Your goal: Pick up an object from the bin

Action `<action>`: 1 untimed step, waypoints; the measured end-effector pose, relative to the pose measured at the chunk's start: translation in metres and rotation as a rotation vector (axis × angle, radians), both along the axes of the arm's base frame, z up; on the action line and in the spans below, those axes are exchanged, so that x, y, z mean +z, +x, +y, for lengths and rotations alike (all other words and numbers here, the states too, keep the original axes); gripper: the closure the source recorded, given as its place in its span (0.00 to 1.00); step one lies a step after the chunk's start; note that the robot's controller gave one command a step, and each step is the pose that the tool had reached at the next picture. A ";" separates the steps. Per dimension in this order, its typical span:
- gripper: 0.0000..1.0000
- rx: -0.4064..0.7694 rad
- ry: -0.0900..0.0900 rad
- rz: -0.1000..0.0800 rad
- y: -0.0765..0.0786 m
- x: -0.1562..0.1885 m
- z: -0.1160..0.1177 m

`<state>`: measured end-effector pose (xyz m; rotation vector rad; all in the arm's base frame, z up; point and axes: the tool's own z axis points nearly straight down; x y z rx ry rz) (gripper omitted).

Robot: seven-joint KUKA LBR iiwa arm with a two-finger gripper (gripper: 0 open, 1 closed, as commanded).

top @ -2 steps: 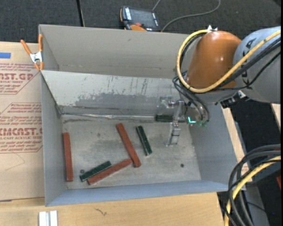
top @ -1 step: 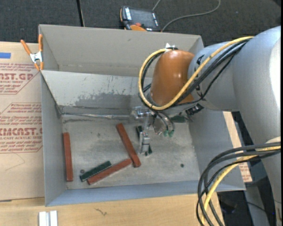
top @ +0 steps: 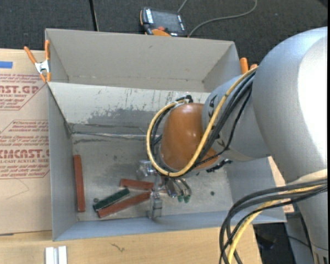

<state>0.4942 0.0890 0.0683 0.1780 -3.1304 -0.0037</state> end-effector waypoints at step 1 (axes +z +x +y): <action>1.00 -0.004 -0.001 -0.006 0.003 0.001 -0.002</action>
Offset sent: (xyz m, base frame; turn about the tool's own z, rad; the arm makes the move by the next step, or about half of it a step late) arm 0.0000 0.0000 0.0000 0.0000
